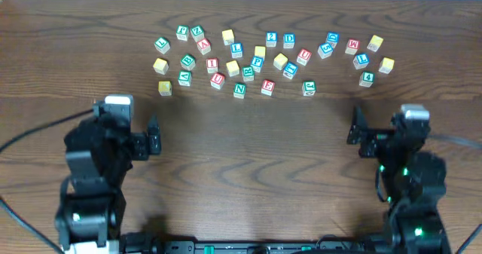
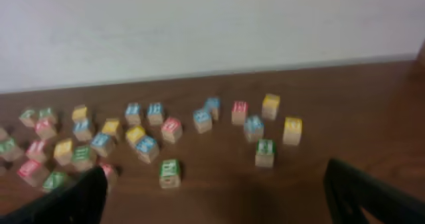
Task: Spell out AI2
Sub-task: 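Raise both arms and move the left gripper over the red A block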
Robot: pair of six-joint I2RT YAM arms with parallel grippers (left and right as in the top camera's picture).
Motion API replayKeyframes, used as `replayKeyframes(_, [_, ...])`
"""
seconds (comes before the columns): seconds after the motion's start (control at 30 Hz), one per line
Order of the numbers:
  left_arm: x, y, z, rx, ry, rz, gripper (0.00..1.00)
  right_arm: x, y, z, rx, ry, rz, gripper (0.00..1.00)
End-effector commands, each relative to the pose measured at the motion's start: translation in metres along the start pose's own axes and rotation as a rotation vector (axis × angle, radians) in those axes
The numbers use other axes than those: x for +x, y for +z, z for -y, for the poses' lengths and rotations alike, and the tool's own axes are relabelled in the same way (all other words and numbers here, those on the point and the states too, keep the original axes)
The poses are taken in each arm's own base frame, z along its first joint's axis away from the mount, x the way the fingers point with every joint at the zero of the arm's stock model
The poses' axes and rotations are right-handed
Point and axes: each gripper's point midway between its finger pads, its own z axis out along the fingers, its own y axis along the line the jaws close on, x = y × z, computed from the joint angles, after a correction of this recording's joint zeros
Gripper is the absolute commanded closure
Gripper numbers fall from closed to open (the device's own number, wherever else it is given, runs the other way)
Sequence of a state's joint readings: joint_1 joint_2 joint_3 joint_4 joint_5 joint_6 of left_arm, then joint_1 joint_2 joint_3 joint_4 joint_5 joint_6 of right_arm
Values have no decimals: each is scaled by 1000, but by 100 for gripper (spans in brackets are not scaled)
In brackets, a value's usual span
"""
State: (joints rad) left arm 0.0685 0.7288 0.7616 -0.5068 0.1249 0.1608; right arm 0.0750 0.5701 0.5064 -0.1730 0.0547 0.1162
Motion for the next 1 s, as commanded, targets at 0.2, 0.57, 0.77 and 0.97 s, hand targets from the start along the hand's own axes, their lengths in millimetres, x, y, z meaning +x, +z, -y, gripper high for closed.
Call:
replayKeyframes(0.2, [-45, 16, 11, 117, -37, -226, 2, -47, 33, -22, -61, -29, -270, 1])
replayKeyframes(0.57, [-87, 57, 18, 221, -94, -487, 2, -54, 70, -43, -143, -47, -592, 1])
replayKeyframes(0.77, [-98, 70, 31, 313, -131, -548, 2, -45, 82, -48, -186, -94, -706, 1])
replayKeyframes(0.97, [-96, 84, 33, 333, -138, -553, 3, -37, 95, -46, -176, -93, -720, 1])
